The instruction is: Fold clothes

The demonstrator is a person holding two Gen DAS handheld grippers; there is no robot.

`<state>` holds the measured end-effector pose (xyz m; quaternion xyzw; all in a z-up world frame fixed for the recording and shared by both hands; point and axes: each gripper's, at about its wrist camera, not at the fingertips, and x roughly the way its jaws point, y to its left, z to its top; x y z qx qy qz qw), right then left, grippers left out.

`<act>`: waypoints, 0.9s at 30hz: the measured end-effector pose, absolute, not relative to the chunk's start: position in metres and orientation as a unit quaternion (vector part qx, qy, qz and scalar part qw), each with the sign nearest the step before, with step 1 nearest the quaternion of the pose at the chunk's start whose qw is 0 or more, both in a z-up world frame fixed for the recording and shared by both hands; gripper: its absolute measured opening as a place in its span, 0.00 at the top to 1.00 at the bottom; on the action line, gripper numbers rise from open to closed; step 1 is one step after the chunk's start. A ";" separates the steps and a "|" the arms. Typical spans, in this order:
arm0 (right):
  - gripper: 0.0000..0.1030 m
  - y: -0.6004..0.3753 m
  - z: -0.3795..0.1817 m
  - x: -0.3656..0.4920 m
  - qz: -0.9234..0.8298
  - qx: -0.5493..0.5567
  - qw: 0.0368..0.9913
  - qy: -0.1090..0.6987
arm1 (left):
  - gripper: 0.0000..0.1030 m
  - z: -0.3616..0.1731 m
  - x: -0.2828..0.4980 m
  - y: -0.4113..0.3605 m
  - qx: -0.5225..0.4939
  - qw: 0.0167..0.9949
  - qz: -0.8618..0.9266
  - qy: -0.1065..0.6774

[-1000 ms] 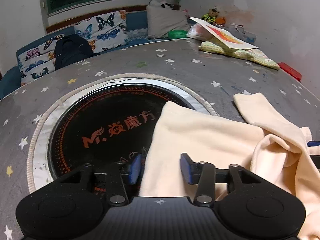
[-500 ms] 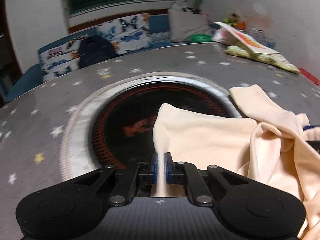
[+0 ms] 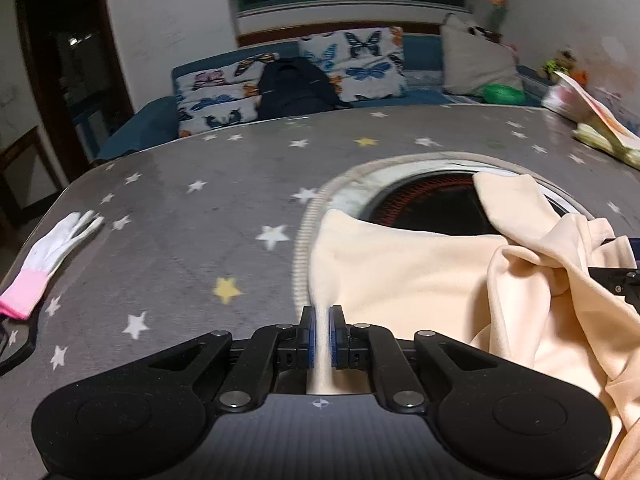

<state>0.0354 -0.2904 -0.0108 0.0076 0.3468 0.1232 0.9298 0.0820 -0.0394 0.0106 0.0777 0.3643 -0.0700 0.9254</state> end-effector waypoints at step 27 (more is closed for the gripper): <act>0.87 -0.265 0.020 -0.051 0.202 0.043 0.920 0.333 | 0.51 0.045 -0.054 -0.061 0.047 0.907 -0.273 0.316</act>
